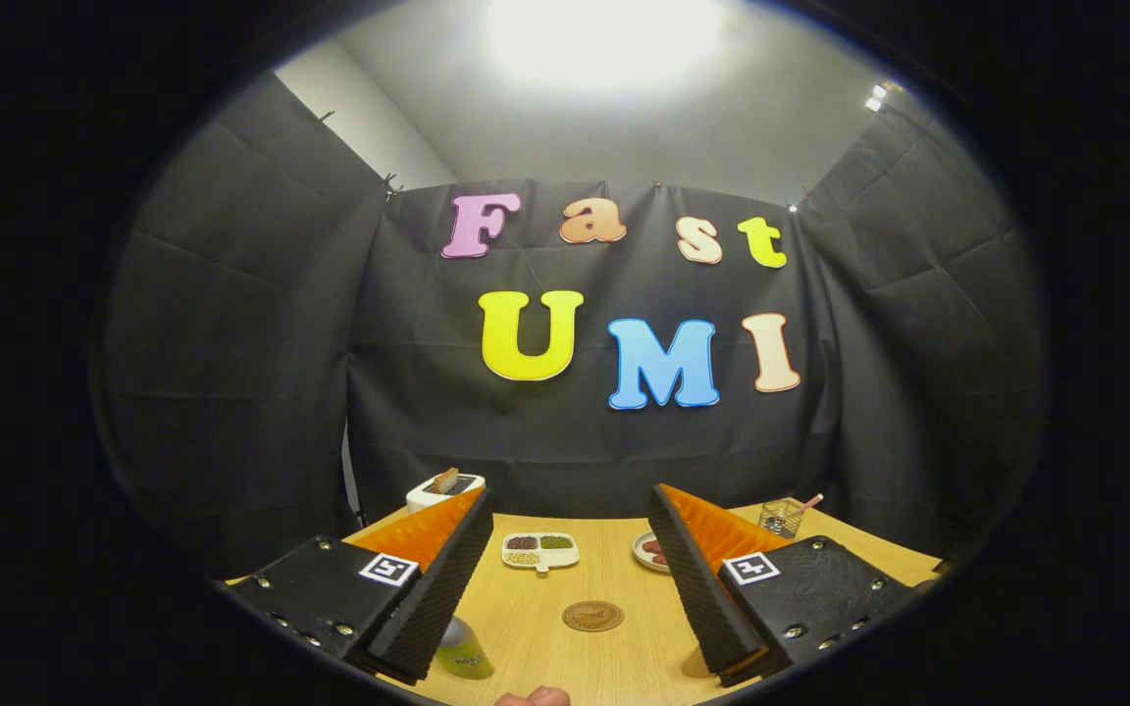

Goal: Take the bottle from table, then pour the juice into the cup, finally place the bottle on the coaster

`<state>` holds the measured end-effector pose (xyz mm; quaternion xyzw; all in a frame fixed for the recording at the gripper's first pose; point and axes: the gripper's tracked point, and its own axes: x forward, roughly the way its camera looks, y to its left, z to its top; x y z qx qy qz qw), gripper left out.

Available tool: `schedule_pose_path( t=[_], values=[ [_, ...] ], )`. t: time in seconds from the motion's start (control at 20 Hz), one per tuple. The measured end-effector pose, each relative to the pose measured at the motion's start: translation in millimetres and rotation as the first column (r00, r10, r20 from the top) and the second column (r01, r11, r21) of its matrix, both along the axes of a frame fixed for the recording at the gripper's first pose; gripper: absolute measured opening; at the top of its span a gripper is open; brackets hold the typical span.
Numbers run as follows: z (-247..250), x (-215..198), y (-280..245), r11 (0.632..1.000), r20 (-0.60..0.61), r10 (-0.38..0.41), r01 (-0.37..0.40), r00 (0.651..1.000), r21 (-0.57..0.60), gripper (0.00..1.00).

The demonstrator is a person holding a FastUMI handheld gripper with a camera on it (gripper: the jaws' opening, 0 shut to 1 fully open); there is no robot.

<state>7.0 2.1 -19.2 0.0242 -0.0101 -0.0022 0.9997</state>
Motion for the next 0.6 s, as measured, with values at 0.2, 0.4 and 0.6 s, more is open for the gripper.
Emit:
schedule_pose_path(
  t=[0.2, 0.4, 0.6],
  values=[
    [-12, 2, 18, 1.0, 0.004, 0.026, -0.026, 1.0, 0.003, 0.97],
    [-36, 4, 37, 0.998, -0.01, 0.059, -0.059, 0.998, 0.016, 0.98],
    [-57, 10, 55, 0.997, -0.047, 0.074, -0.075, 0.996, -0.013, 0.98]
  ],
)
